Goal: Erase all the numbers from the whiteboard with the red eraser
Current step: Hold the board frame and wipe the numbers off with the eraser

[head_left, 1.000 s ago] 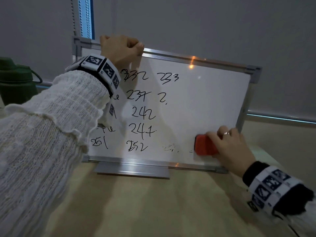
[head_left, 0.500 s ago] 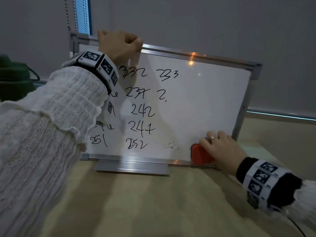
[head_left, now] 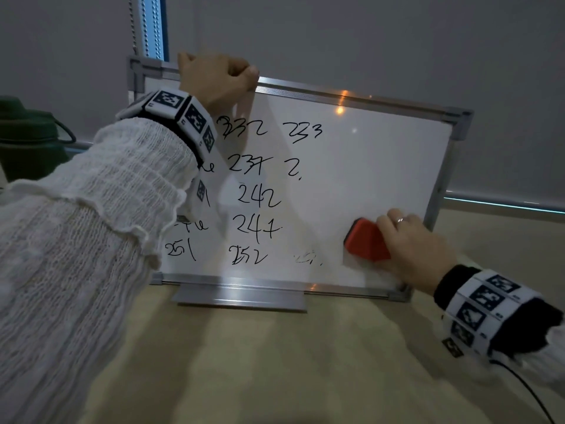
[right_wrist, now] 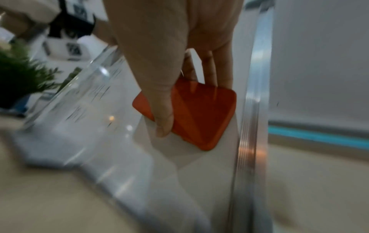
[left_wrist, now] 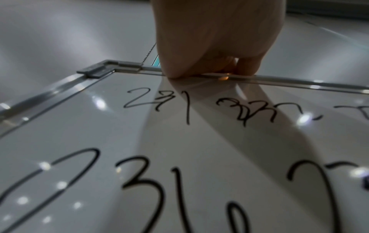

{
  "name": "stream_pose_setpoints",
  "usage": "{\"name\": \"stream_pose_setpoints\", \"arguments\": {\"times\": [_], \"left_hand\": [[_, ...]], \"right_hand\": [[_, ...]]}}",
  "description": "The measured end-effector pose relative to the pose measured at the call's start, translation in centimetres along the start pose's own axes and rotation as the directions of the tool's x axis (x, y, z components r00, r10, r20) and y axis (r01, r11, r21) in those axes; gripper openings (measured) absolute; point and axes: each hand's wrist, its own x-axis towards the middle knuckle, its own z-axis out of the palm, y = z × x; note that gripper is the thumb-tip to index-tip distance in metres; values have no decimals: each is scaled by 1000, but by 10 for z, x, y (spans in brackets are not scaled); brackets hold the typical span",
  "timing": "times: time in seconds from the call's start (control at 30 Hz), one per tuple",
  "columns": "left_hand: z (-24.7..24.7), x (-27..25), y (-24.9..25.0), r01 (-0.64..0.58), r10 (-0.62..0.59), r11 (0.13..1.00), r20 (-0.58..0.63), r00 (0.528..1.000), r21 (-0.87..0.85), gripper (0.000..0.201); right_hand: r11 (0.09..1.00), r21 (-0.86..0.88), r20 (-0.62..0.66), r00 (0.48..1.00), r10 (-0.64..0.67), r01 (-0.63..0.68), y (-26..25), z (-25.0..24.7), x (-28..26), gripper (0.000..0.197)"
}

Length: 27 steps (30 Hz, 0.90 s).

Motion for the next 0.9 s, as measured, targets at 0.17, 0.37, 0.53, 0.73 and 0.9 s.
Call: {"name": "stream_pose_setpoints", "arguments": {"times": [0.17,0.37,0.53,0.73,0.9], "left_hand": [[0,2,-2,8,-8,1000,-3,1000,7,48],[-2,1,-1,25,-25,1000,27,999,16,47],[-2,0,0,21,-21,1000,32,999,1,37],[-1,2,-3,11,-11,1000,14,1000,29,49],[-1,3,-2,3,-4,1000,24,1000,27,45]], "right_hand": [[993,98,-68,995,72,-65,-5,-1,-1,68],[992,-51,76,991,-108,112,-15,14,-13,72],[989,125,-252,961,111,-81,-11,-30,32,56],[951,-53,-83,948,-308,304,-62,12,1,66],[988,21,-226,964,-144,152,-41,-22,39,64]]}}
